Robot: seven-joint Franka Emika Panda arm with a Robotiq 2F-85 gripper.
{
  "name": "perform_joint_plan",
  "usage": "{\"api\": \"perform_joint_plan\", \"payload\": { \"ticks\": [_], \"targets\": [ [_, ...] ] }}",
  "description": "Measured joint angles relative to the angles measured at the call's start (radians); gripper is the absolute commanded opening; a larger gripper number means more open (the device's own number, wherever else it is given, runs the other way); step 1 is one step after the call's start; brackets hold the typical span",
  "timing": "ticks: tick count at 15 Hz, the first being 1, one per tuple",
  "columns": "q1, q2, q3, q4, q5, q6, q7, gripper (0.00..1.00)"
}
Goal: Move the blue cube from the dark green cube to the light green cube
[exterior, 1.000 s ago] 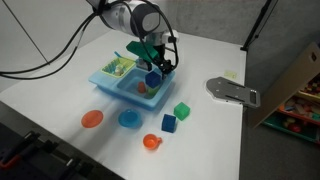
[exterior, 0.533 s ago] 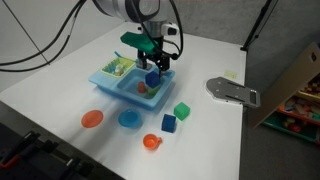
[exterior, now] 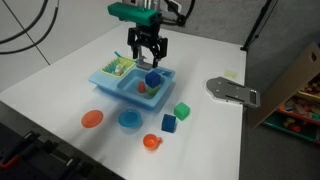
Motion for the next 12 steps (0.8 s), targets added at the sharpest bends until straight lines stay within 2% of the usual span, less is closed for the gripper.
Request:
{"api": "perform_joint_plan", "payload": {
  "ticks": [5,12],
  "targets": [
    [0.002,-0.125,0.0,-0.009,-0.012,-0.118,-0.029,1.0],
    [0.02,-0.32,0.002,-0.057,-0.024,-0.197,-0.049,1.0]
  ]
}}
